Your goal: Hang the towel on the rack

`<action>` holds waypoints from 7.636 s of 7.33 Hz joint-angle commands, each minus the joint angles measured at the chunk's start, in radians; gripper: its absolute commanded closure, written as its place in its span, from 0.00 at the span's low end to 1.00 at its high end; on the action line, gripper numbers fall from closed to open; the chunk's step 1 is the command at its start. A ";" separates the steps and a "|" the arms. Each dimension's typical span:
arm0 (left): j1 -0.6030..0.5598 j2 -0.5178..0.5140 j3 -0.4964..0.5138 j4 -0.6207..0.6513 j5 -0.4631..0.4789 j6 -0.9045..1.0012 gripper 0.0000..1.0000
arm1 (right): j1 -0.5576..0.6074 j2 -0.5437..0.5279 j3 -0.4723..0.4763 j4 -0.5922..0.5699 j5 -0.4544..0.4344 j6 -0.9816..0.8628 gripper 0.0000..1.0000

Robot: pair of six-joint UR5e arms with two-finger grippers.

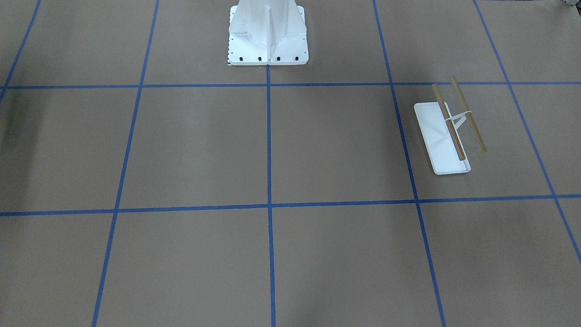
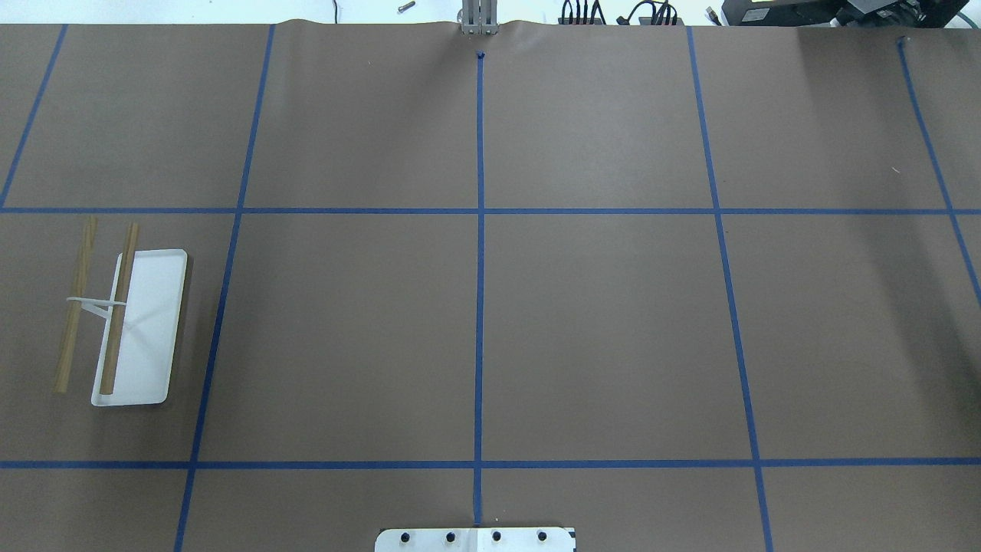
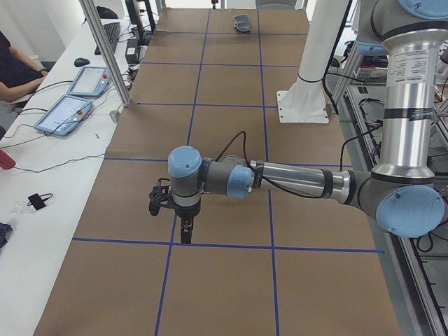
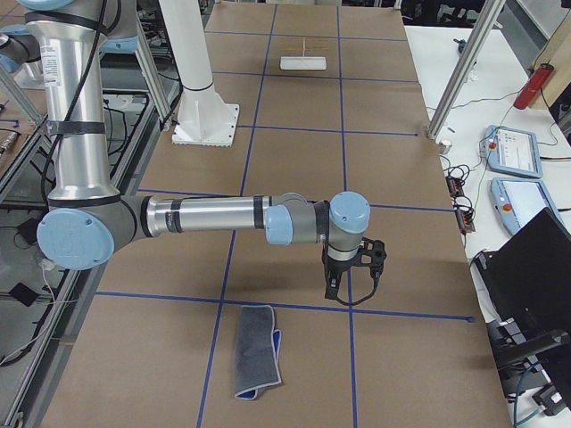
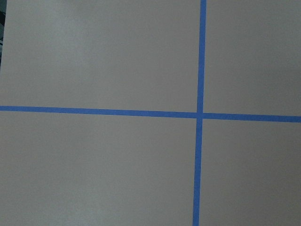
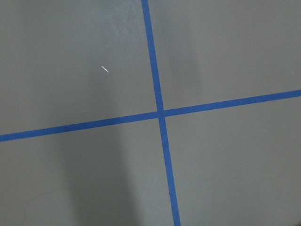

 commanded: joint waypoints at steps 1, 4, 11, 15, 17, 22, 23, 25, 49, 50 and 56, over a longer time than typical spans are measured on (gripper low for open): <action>0.000 -0.001 -0.007 -0.004 -0.003 0.001 0.01 | 0.000 -0.002 0.000 0.000 0.002 0.001 0.00; 0.000 -0.001 -0.010 -0.002 -0.003 0.001 0.01 | 0.000 -0.002 0.011 0.000 0.014 0.003 0.00; 0.002 -0.006 -0.012 -0.005 -0.029 0.001 0.01 | 0.000 0.001 0.008 0.002 0.043 0.006 0.00; 0.003 -0.001 -0.012 -0.002 -0.030 -0.001 0.01 | 0.000 0.006 0.034 -0.008 0.052 0.012 0.00; 0.005 0.000 -0.015 -0.015 -0.029 0.001 0.01 | -0.002 -0.002 0.025 -0.009 0.048 0.014 0.00; 0.006 -0.001 -0.032 -0.030 -0.030 0.013 0.01 | -0.006 -0.014 -0.004 0.001 0.054 0.014 0.00; 0.008 -0.015 -0.021 -0.015 -0.030 0.001 0.01 | -0.012 0.018 -0.050 0.003 0.052 0.017 0.00; 0.006 0.007 -0.030 -0.022 -0.090 -0.002 0.01 | -0.012 0.013 -0.059 0.011 0.049 0.028 0.00; 0.005 0.010 -0.039 -0.044 -0.153 0.005 0.01 | -0.233 -0.247 -0.148 0.336 -0.023 -0.003 0.87; 0.005 0.010 -0.043 -0.042 -0.153 0.007 0.01 | -0.233 -0.247 -0.148 0.336 -0.020 -0.003 0.97; 0.005 0.004 -0.036 -0.044 -0.153 0.005 0.01 | -0.233 -0.240 -0.139 0.336 0.014 -0.002 0.54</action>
